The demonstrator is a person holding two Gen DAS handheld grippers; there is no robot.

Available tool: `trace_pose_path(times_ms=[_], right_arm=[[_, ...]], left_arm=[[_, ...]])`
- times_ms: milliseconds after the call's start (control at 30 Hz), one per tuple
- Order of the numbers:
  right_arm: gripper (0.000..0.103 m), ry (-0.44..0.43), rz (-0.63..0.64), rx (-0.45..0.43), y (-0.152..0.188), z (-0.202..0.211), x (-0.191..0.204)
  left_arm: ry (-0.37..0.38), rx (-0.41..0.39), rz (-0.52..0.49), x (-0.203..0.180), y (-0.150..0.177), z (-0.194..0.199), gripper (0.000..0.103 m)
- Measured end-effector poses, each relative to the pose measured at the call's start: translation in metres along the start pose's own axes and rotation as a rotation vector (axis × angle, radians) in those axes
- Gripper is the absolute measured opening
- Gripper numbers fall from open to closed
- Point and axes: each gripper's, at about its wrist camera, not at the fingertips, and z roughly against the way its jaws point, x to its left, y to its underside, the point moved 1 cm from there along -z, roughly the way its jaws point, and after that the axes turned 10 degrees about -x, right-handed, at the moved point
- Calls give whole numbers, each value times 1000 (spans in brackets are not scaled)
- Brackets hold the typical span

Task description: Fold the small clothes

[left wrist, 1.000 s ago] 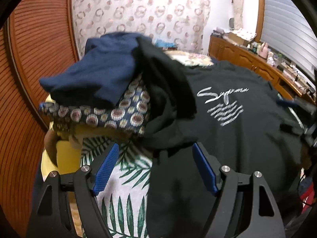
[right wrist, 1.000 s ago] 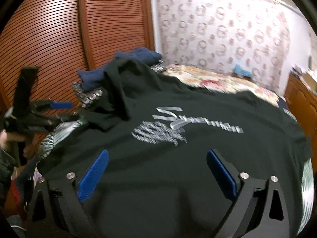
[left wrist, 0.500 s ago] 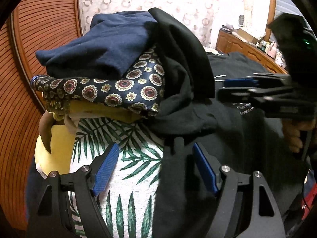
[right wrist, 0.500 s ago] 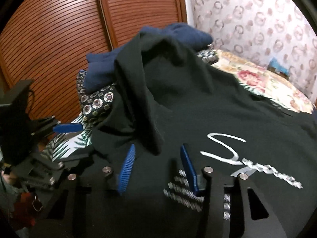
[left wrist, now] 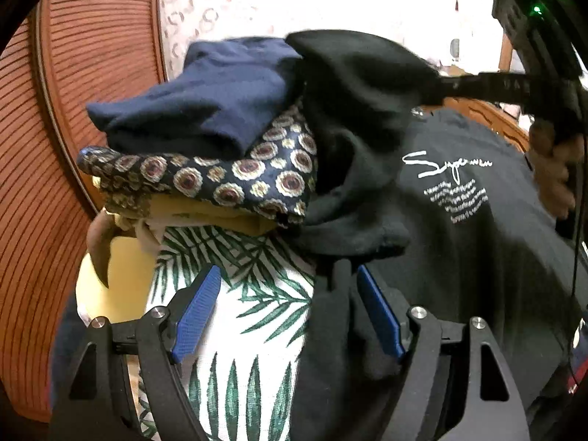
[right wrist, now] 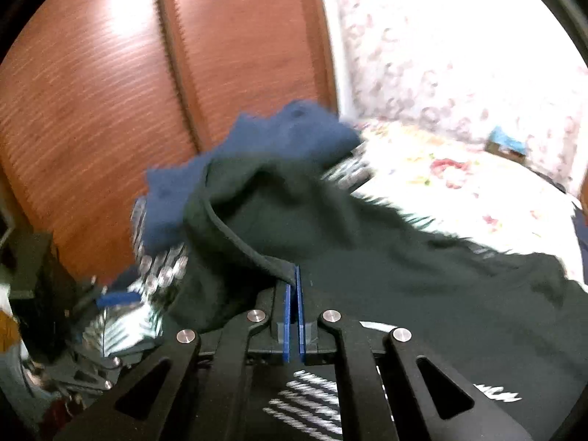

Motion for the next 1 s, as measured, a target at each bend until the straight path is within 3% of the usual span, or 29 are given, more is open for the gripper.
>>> trace_pose_path(times_ms=[67, 333, 433, 500, 667, 733, 833, 1000], right_arm=[[3, 66, -19, -3, -4, 5, -14], [3, 203, -47, 139, 15, -28, -39], [19, 290, 10, 198, 24, -41, -40], [40, 328, 29, 215, 25, -45, -39], [41, 385, -14, 213, 24, -42, -54], [41, 354, -44, 178, 21, -33, -52], [41, 220, -59, 145, 24, -29, -30], [41, 21, -32, 194, 56, -42, 24]], left_arm=[[-4, -6, -1, 0, 0, 2, 77], [-8, -3, -7, -3, -3, 4, 77], [-8, 4, -12, -5, -4, 3, 77], [-7, 10, -16, -5, -4, 2, 77], [-11, 21, -11, -6, -5, -1, 77], [-14, 22, -9, -6, -5, -1, 77], [-19, 17, -9, -6, -5, -2, 77], [-22, 6, 2, -4, -4, 1, 77]])
